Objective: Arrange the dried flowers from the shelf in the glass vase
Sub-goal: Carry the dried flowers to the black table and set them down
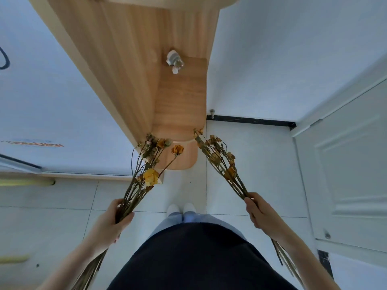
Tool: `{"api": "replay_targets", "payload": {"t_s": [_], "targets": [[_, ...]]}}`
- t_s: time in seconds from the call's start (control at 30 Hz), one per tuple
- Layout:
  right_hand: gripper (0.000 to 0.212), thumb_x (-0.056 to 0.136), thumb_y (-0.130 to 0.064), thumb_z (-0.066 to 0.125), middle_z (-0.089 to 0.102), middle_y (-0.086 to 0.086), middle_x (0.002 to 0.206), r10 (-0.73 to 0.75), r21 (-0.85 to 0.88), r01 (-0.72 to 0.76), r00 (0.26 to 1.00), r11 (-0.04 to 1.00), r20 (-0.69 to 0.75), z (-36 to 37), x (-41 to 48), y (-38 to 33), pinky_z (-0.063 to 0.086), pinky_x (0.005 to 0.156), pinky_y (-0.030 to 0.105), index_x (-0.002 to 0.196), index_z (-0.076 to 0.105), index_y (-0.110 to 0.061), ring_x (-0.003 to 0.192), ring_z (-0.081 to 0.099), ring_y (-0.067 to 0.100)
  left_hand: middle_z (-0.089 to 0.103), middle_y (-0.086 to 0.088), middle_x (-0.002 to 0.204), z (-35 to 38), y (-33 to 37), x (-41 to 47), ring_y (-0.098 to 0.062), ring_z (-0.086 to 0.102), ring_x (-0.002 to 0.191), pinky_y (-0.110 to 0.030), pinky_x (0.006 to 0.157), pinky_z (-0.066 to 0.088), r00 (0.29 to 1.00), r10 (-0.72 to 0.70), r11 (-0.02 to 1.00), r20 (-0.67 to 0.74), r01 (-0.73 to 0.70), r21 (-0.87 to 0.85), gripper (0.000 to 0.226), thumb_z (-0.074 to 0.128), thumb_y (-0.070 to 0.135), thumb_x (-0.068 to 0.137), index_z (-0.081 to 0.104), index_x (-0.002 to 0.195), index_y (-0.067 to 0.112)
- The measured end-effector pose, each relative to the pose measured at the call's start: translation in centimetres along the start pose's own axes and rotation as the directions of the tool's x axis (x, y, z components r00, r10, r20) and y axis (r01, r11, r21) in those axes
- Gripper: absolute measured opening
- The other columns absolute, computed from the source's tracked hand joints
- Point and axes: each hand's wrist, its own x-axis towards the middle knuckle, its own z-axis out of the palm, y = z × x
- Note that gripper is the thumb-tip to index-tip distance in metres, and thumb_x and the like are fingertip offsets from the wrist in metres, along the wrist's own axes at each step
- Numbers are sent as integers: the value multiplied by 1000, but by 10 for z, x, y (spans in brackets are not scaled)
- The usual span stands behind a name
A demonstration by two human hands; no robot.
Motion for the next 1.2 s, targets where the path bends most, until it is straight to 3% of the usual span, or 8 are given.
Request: {"api": "replay_targets", "payload": {"t_s": [0.17, 0.33, 0.7, 0.83, 1.0, 1.2], "targets": [[13, 99, -27, 38, 43, -8, 58, 44, 11, -44, 998, 999, -53, 19, -3, 6, 30, 40, 16, 98, 51, -26, 44, 33, 2, 49, -4, 54, -3, 2, 20, -9, 41, 39, -23, 40, 38, 998, 4, 999, 70, -1, -37, 27, 57, 21, 90, 43, 113, 21], [14, 100, -27, 37, 43, -6, 60, 112, 81, -101, 983, 992, -146, 37, -19, 17, 30, 40, 16, 97, 50, -27, 44, 33, 2, 48, -1, 53, 6, 12, 42, -7, 42, 38, -20, 39, 38, 971, 34, 997, 237, -48, 57, 27, 54, 24, 91, 41, 114, 19], [20, 99, -32, 37, 45, -1, 67, 236, 259, -157, 922, 953, -308, 56, -81, 75, 31, 46, 21, 108, 51, -21, 52, 35, 8, 50, -3, 55, 41, 36, 44, -11, 43, 36, -22, 39, 40, 921, 77, 956, 382, -176, 233, 32, 55, 23, 91, 41, 117, 13], [22, 99, -34, 35, 45, -1, 69, 288, 314, -170, 877, 934, -384, 63, -123, 106, 32, 50, 23, 110, 49, -22, 55, 36, 9, 48, -4, 52, 68, 49, 34, -13, 43, 38, -26, 40, 41, 893, 87, 925, 441, -236, 297, 30, 55, 21, 91, 41, 116, 12], [22, 100, -31, 34, 46, -1, 68, 358, 414, -157, 806, 897, -471, 78, -193, 155, 34, 52, 24, 111, 48, -19, 56, 38, 9, 46, -2, 46, 120, 59, 5, -8, 42, 34, -20, 37, 40, 832, 111, 874, 543, -342, 346, 23, 54, 21, 92, 43, 110, 14], [19, 100, -33, 33, 47, -1, 67, 486, 508, -190, 680, 840, -549, 103, -291, 221, 35, 49, 21, 112, 45, -25, 56, 39, 8, 48, -5, 44, 201, 60, -45, -17, 44, 37, -27, 39, 41, 738, 146, 775, 659, -499, 387, 24, 55, 20, 91, 43, 111, 13]]}}
